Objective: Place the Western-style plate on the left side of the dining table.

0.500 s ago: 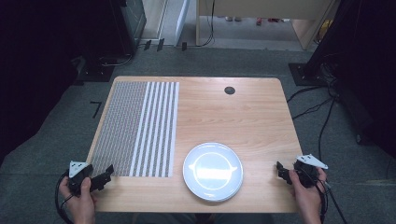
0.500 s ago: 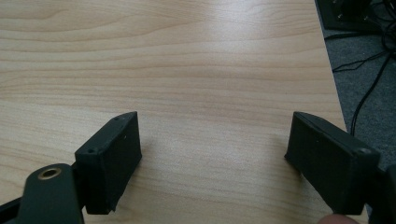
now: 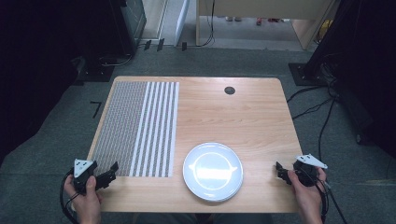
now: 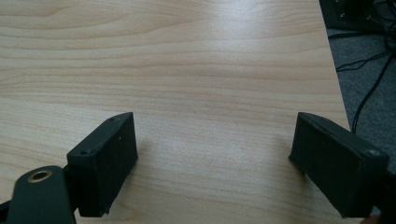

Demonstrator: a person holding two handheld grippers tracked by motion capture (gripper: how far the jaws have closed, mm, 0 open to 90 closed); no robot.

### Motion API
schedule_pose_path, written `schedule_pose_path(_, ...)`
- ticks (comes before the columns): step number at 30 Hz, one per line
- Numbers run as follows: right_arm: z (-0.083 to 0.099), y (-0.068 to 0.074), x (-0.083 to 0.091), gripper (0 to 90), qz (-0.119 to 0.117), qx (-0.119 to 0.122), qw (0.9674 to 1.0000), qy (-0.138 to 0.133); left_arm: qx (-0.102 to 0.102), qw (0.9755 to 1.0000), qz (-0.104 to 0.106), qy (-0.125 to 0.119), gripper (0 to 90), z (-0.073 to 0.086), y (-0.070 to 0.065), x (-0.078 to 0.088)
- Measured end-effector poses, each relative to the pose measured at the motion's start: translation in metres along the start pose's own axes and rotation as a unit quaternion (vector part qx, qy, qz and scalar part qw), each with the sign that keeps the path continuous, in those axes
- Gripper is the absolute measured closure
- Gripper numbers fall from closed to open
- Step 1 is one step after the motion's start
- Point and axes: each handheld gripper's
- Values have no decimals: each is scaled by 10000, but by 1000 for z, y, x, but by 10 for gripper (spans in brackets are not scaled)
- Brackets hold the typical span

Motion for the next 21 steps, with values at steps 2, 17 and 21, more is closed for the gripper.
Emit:
schedule_pose_path(2,0,0,0,143,19,-20,10000,-2,3,10000,41,-41,161,-6,-3,0)
schedule_pose_path(17,1,2,0,149,82,-71,9999,-28,433,9984,6,-356,161,-38,-20,-5)
schedule_pose_path(21,1,2,0,149,76,-67,9999,-28,439,9983,59,-377,161,-33,-22,-6)
Point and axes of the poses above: each handheld gripper's, and its own axes: x roughly backward along the jaws, z roughly out of its underside, y roughly to its left, and after that the axes turned 10 degrees about -x, right-handed
